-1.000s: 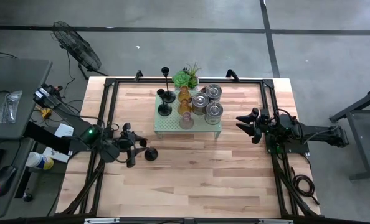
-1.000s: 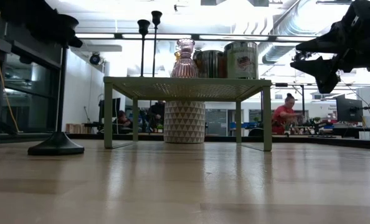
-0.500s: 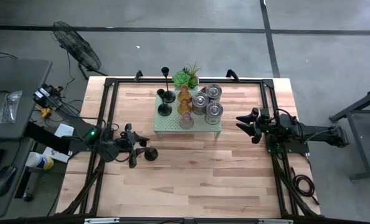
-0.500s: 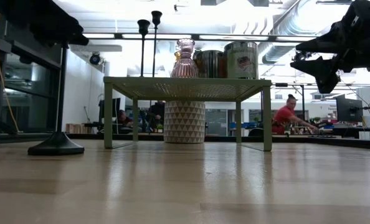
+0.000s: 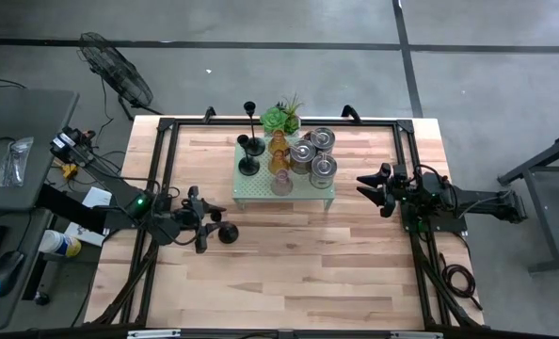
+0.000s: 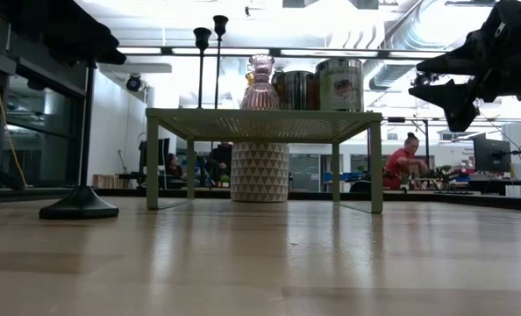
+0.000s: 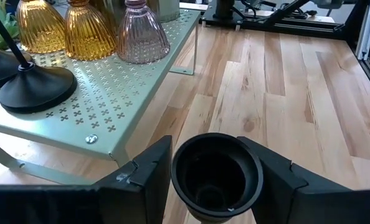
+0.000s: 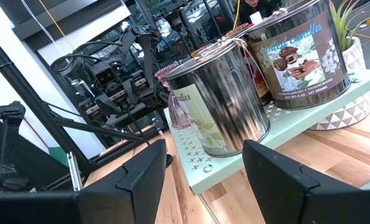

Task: Pick & Place candle stick holders
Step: Put the black candle holder on the shelf

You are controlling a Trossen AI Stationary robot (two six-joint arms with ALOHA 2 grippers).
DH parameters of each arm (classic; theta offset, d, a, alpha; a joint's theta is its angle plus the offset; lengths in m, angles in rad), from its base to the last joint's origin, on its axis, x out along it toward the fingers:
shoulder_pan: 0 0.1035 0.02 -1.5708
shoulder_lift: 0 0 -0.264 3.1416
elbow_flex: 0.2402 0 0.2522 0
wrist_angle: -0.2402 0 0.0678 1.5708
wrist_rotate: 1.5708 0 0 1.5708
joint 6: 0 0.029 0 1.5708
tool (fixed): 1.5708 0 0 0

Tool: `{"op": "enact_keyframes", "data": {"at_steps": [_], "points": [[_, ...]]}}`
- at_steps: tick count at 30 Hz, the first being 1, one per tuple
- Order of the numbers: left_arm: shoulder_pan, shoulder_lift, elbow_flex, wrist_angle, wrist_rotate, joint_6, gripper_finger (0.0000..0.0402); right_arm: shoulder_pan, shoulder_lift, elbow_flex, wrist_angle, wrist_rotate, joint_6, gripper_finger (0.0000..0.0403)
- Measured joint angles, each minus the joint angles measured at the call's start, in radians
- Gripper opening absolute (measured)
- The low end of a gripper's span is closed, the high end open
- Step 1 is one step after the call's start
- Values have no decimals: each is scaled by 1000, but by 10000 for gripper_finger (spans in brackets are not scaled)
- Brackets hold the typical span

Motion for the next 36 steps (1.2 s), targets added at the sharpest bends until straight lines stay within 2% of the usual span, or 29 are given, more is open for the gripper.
{"op": "enact_keyframes", "data": {"at_steps": [13,22,31,36], "points": [[0,0,0,0,2,-5,167,0,0,0,0,0,0,206],[0,0,0,0,24,-3,101,0,0,0,0,0,0,206],[0,0,5,54,8,0,105,0,0,0,0,0,0,206],[0,0,78,53,-20,30,99,0,0,0,0,0,0,206]]}}
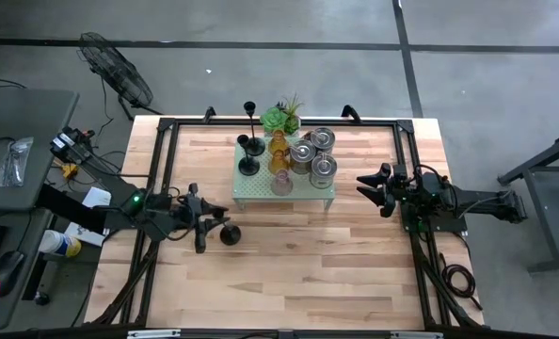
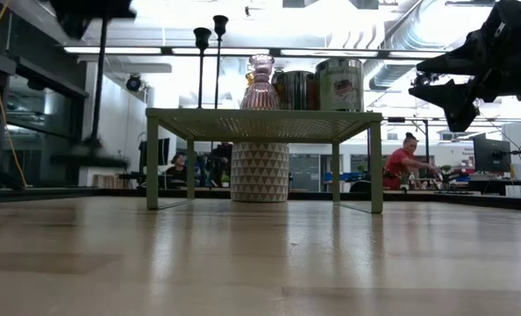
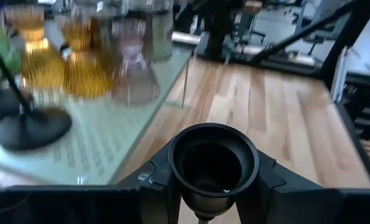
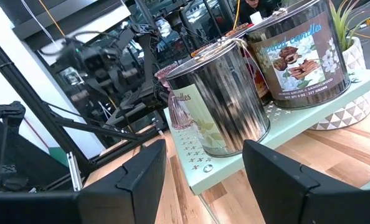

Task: Pick & Place candle stick holders
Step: Put the black candle holder on the shelf

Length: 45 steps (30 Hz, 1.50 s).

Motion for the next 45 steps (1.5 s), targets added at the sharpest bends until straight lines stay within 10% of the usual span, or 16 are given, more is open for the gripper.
{"op": "enact_keyframes", "data": {"at_steps": [18,45], "points": [[28,17,384,-201,-41,213,98,0,0,0,0,0,0,206],[586,251,550,-213,451,374,100,0,0,0,0,0,0,206]]}}
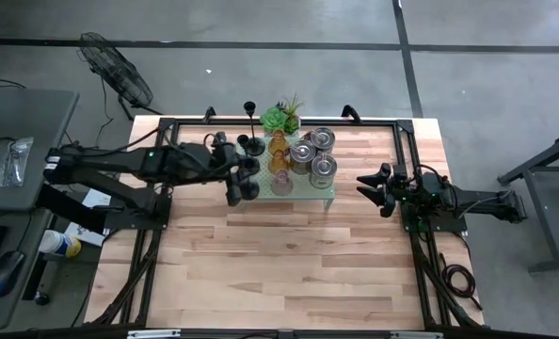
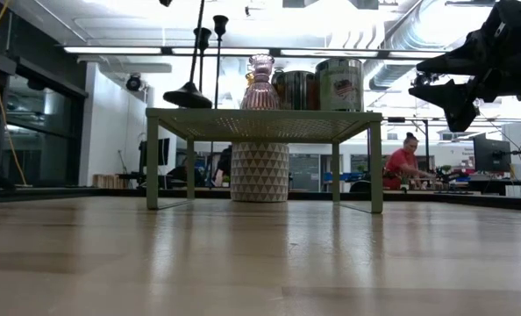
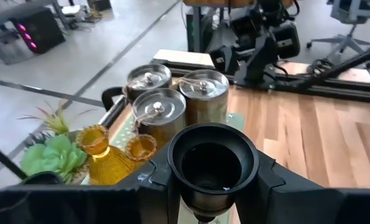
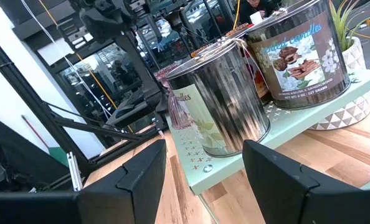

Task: Pick & Place candle stick holders
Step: Put the black candle holder on the shelf

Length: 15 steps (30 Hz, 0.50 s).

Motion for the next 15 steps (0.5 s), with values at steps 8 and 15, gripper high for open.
{"op": "enact_keyframes", "data": {"at_steps": [8,15], "points": [[12,27,0,29,6,14,103,0,0,0,0,0,0,206],[25,31,0,30,-10,10,105,0,0,0,0,0,0,206]]}}
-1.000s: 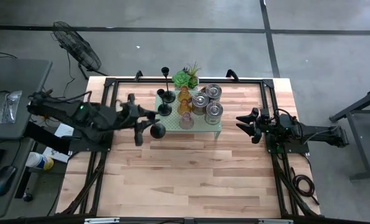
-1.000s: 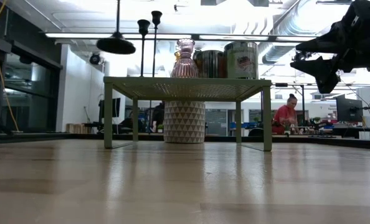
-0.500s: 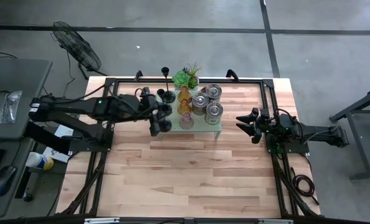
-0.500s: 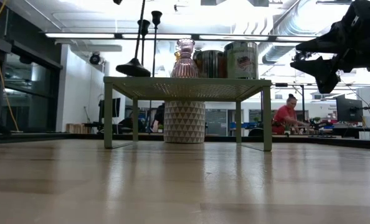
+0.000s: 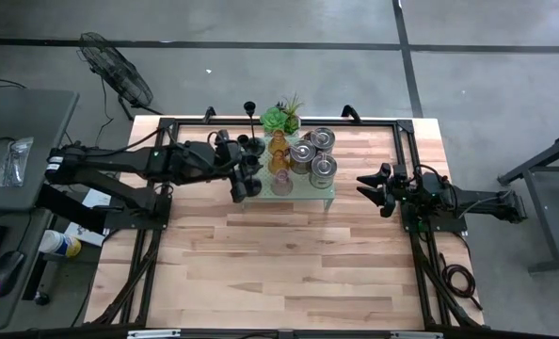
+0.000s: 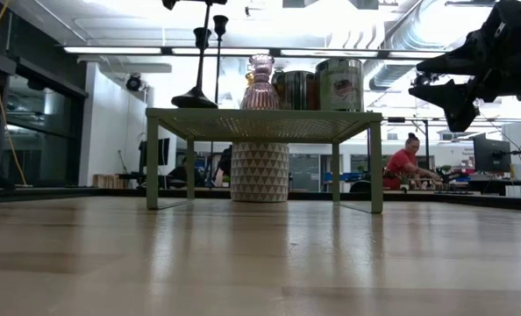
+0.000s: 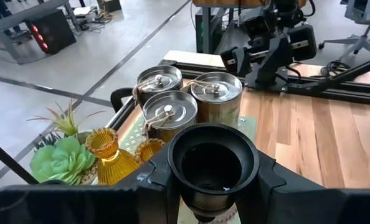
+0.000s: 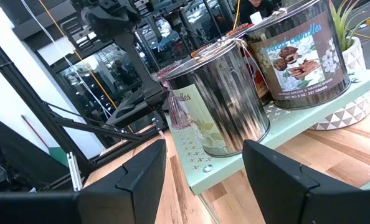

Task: Pick & Place candle stick holders
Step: Put the black candle holder on the shelf

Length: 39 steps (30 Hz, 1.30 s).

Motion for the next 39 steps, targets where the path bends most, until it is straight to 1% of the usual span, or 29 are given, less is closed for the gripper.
{"op": "enact_keyframes", "data": {"at_steps": [19,24,32,36,39], "points": [[0,13,-4,15,-15,-26,106,0,0,0,0,0,0,206],[0,31,-39,90,-26,-29,106,0,0,0,0,0,0,206],[-1,28,-41,84,-47,-26,106,0,4,0,0,0,0,206],[-1,22,-41,70,-56,-28,100,0,4,0,0,0,0,206],[-1,23,-41,67,-80,-33,99,0,4,0,0,0,0,206]]}}
